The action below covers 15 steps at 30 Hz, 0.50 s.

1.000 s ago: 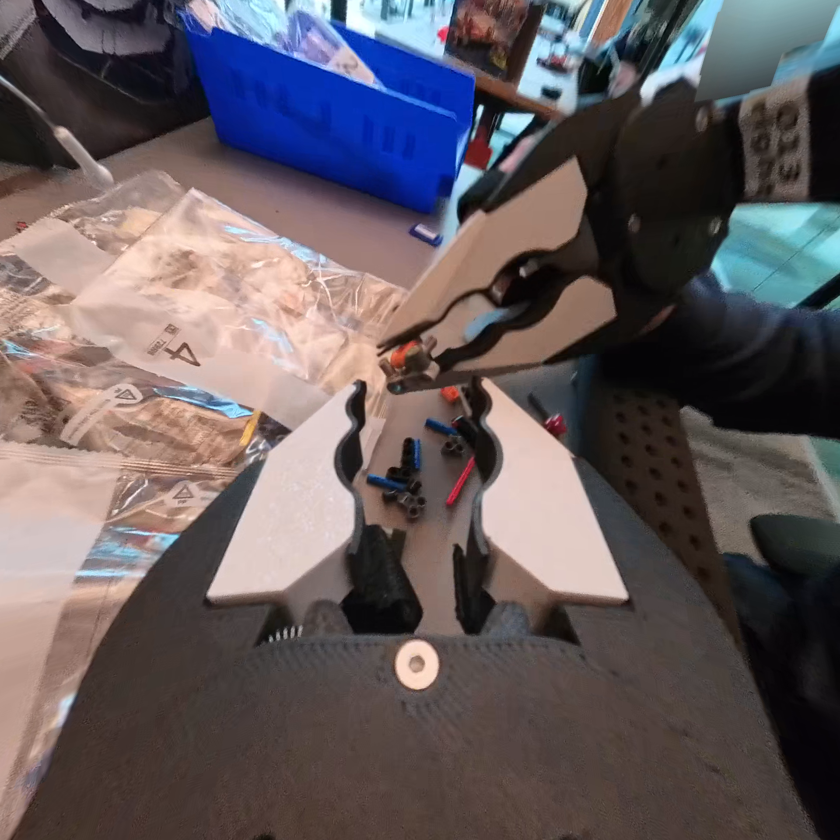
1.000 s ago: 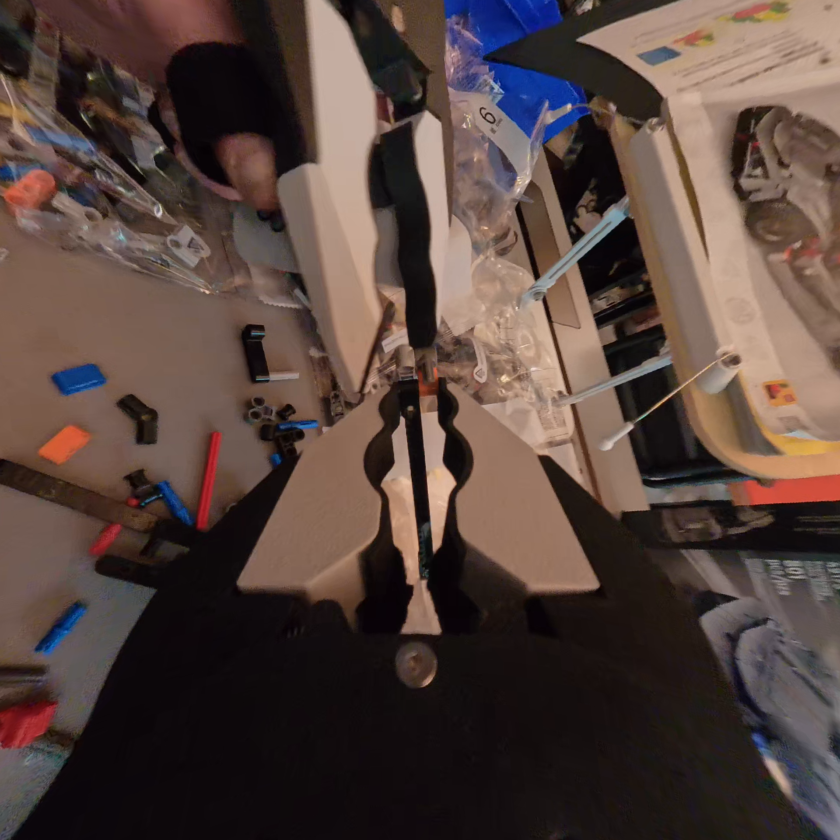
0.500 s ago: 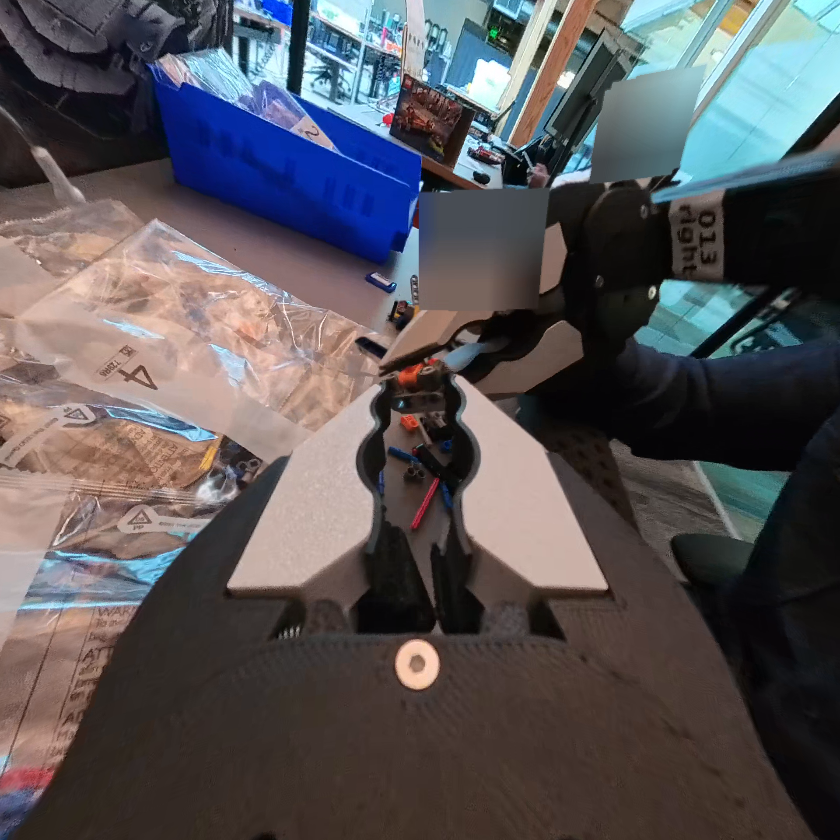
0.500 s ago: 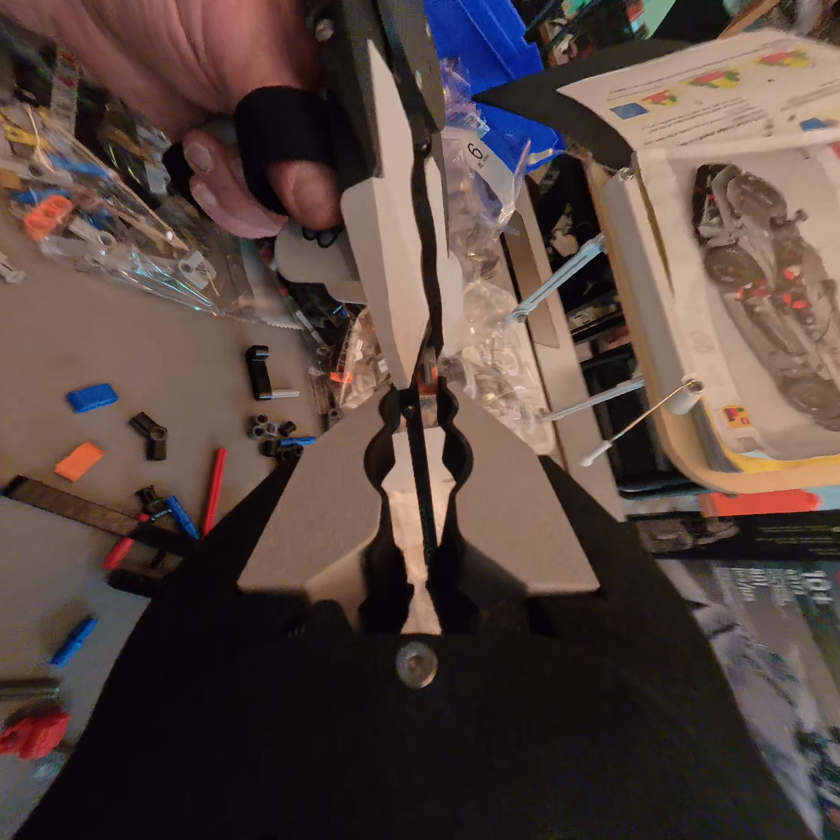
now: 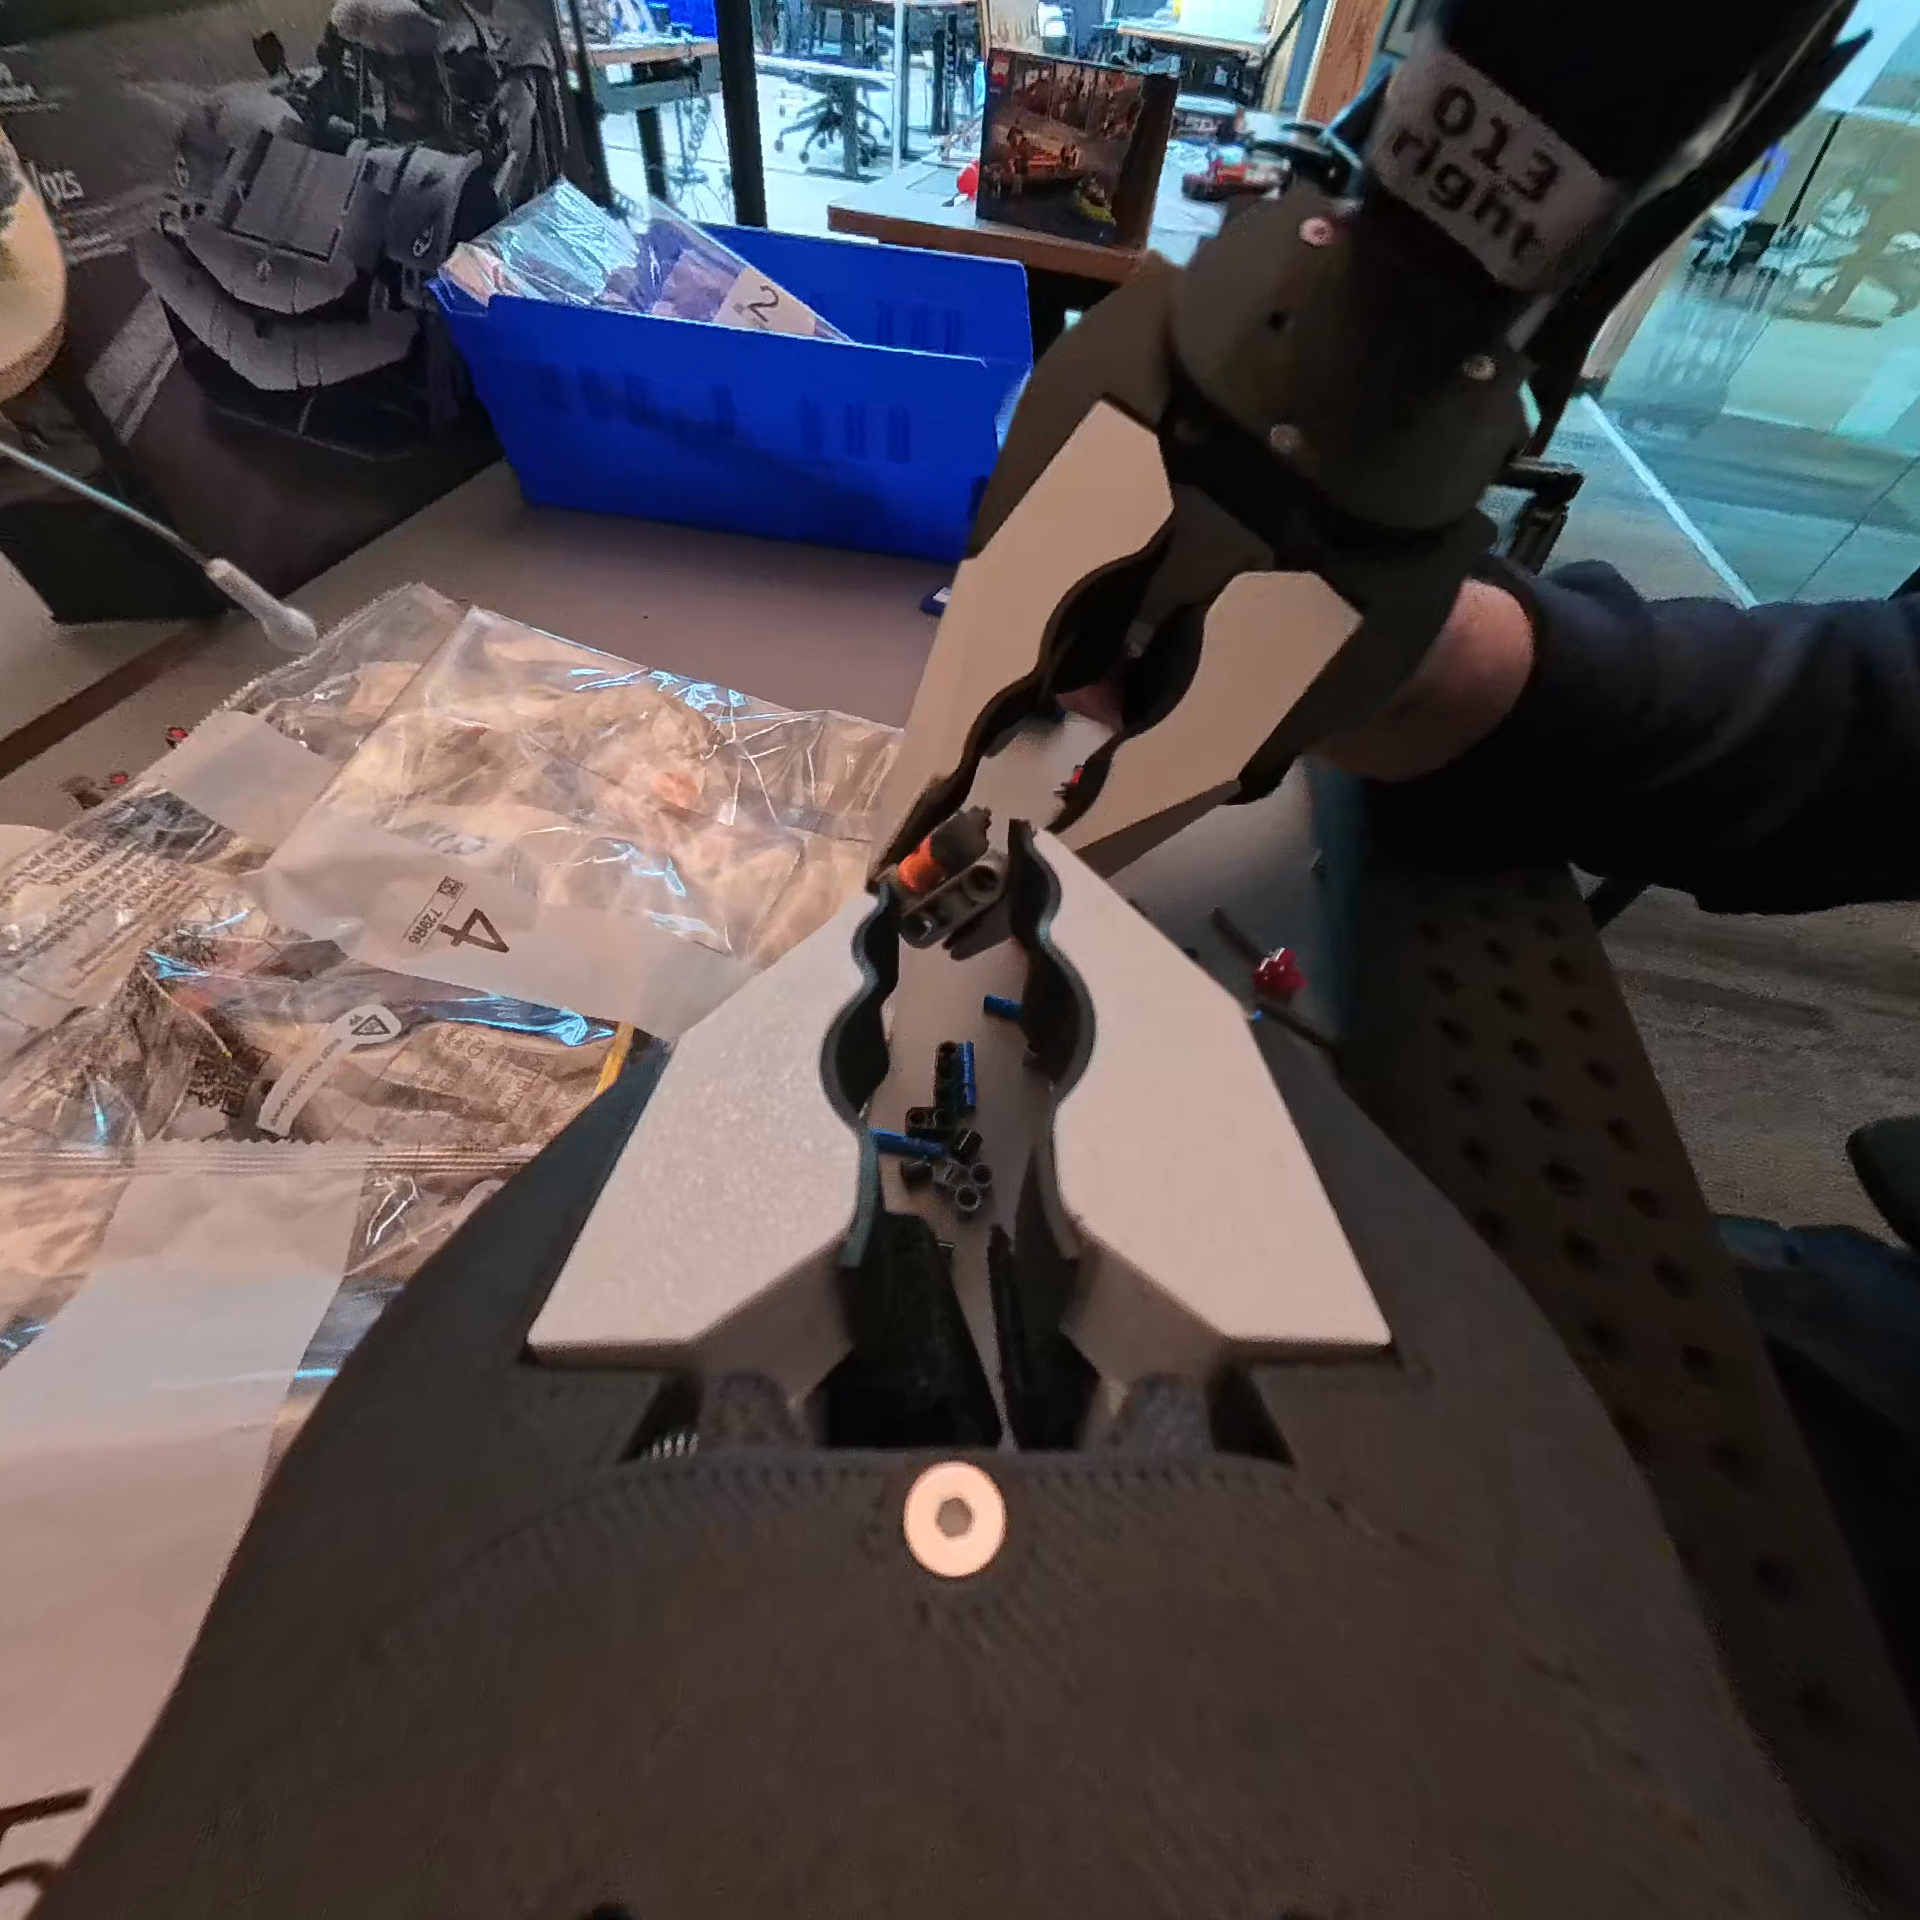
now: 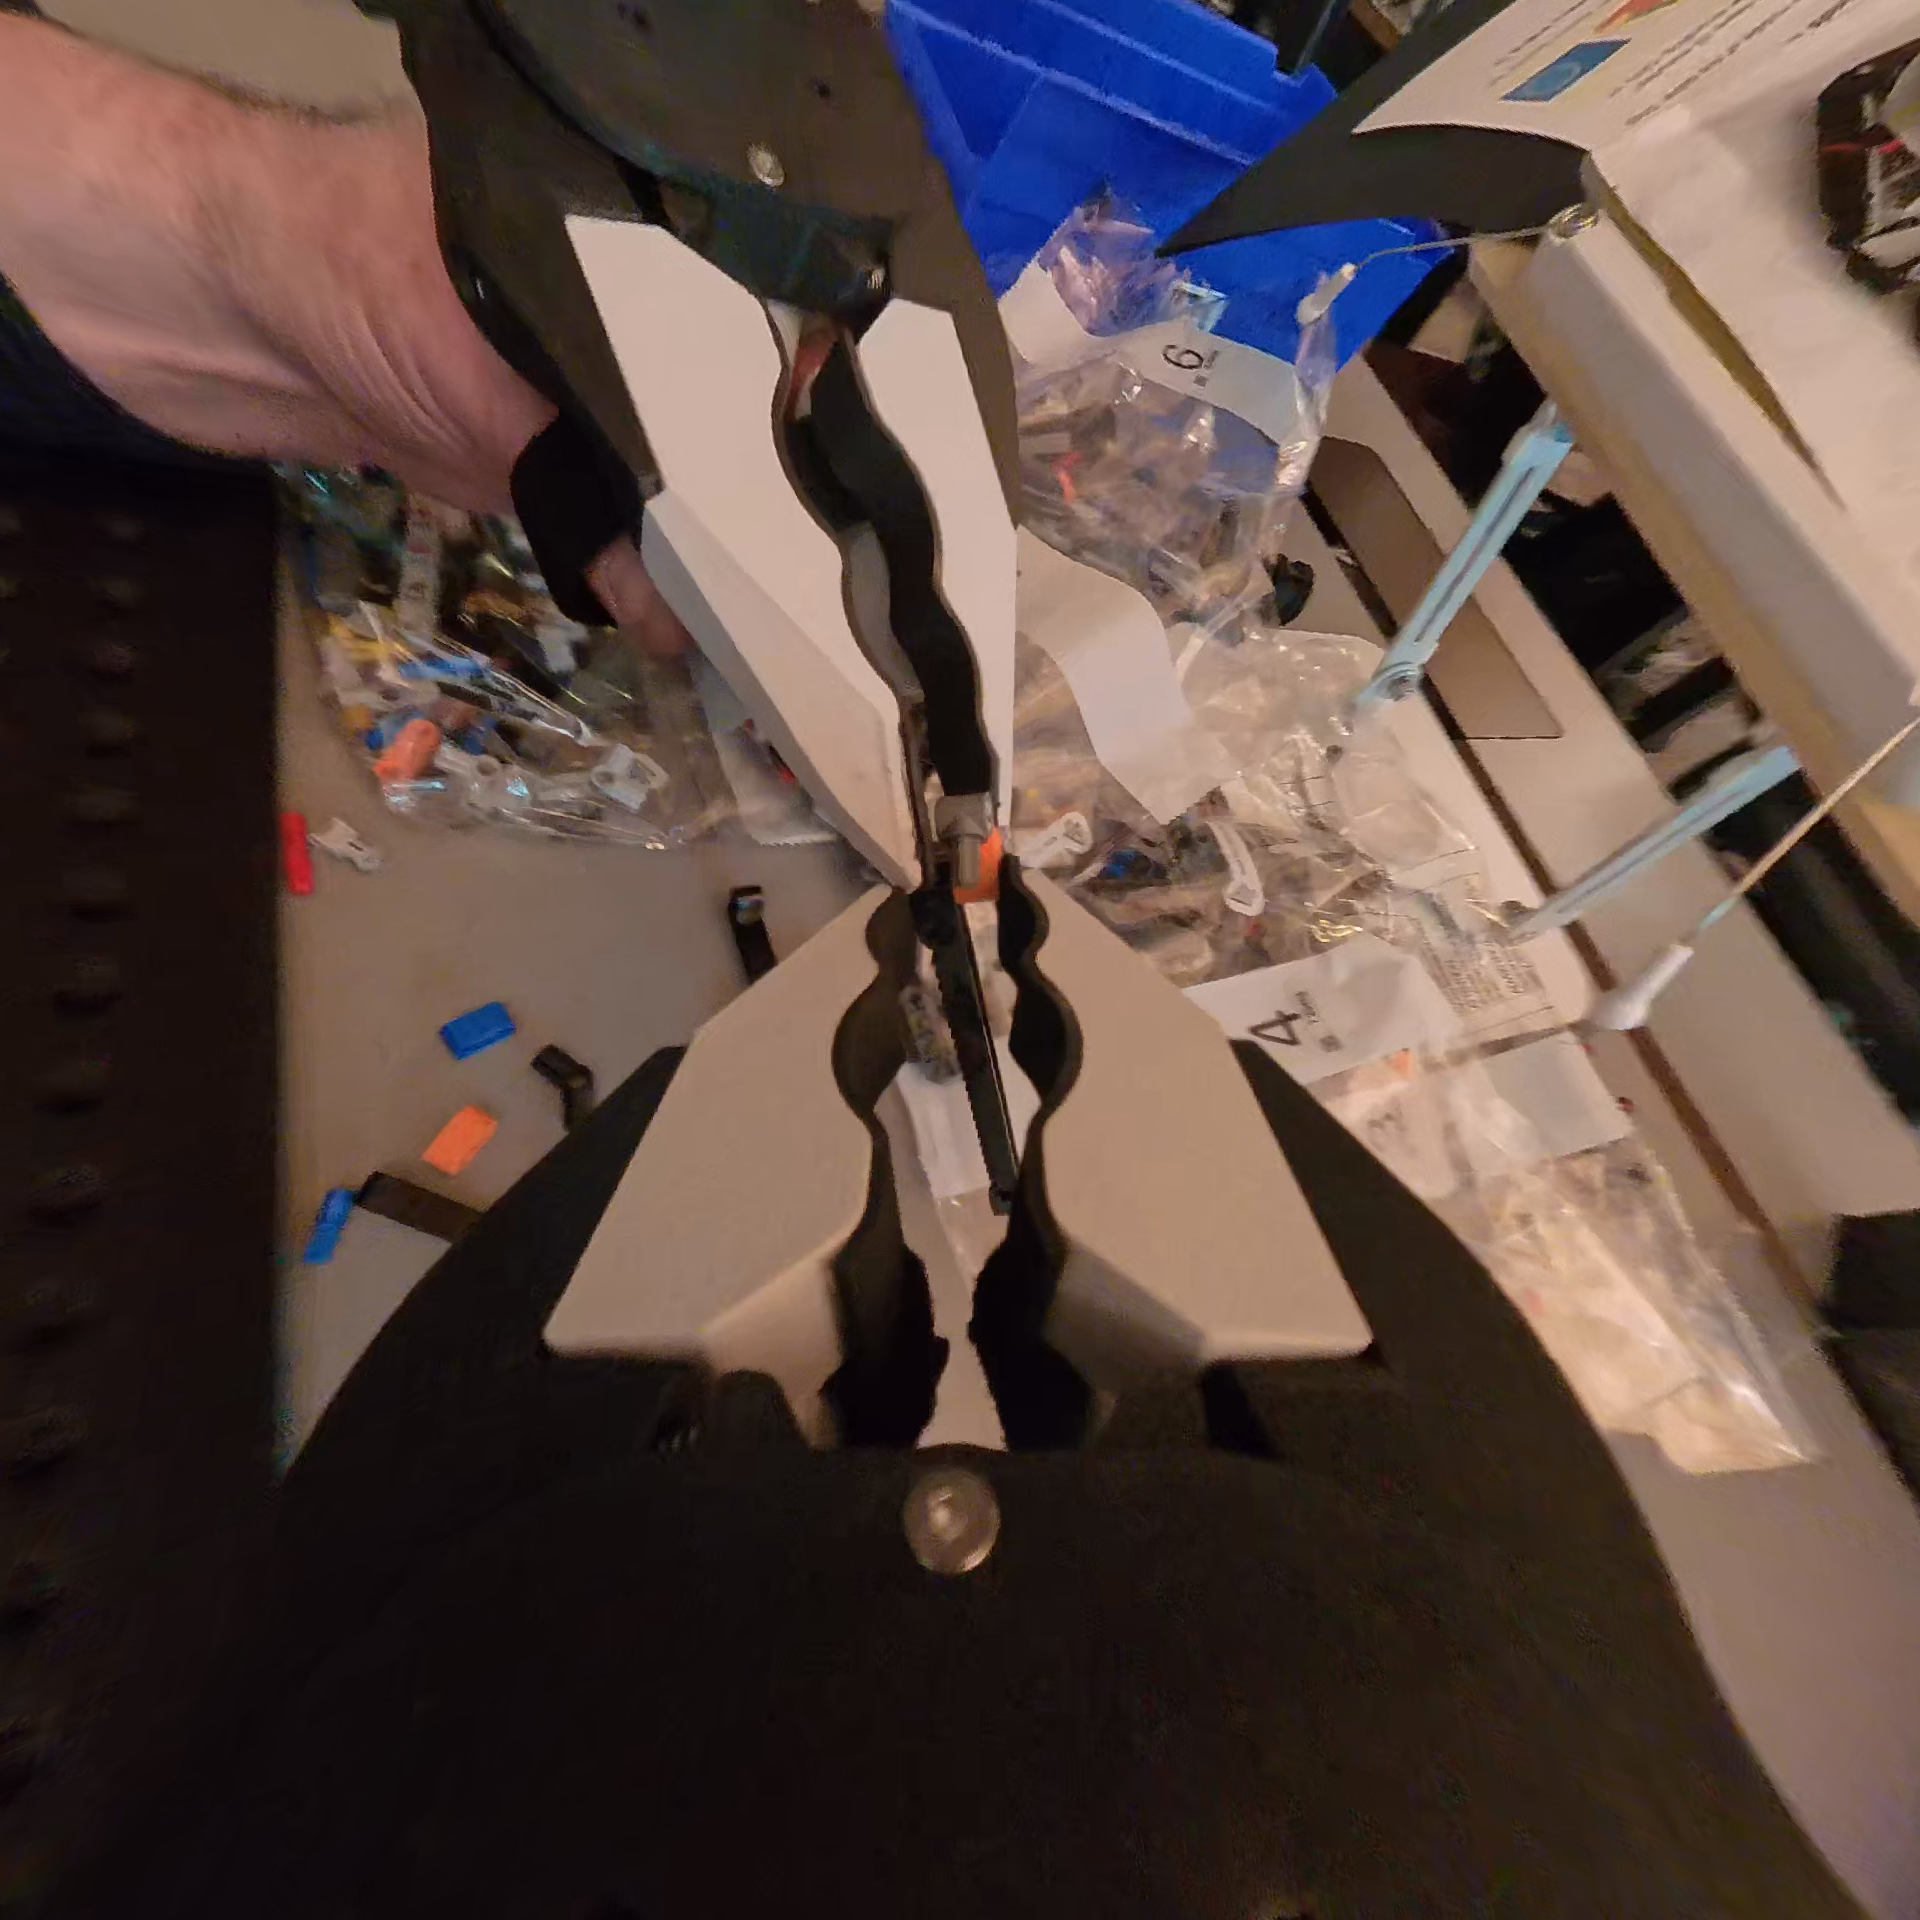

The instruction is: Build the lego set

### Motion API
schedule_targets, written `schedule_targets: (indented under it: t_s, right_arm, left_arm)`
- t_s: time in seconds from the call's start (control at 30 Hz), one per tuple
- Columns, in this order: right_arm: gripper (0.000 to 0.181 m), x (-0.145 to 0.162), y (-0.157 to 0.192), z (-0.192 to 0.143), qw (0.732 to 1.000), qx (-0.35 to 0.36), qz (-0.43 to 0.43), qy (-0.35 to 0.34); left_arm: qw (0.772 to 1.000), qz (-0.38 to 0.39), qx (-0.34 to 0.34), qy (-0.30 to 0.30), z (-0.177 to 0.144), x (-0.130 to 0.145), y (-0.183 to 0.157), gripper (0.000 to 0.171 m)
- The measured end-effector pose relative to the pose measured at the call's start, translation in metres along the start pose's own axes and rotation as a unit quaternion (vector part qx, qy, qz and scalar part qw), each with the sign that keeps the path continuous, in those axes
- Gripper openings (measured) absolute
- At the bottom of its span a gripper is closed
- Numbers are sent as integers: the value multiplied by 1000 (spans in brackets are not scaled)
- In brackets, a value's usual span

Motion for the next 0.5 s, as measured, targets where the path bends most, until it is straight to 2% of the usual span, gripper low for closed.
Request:
schedule_targets:
  t_s: [0.13, 0.27, 0.37, 0.5]
  right_arm:
    - [13, 1, -1, -1, 995, -70, 59, -24]
    - [12, 1, -1, 0, 995, -71, 60, -27]
    - [13, -1, -2, 1, 1000, 16, -18, -4]
    - [14, -2, 0, 1, 990, 99, -96, 24]
  left_arm:
    - [998, 47, -33, 12, 0, -1, -3, 18]
    - [997, 62, -43, 13, -2, -1, -3, 18]
    - [1000, 18, -22, -10, -2, -3, 2, 22]
    - [1000, -15, 9, -20, -2, -2, 5, 24]
Point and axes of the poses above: each gripper's, where its closed fingertips meet, z out along the fingers, x out of its underside, y = z × x across the jaws, the point moved 4 cm from there along -z, back along the fingers, and after that the axes turned 12 degrees about y, right-handed, at the moved point
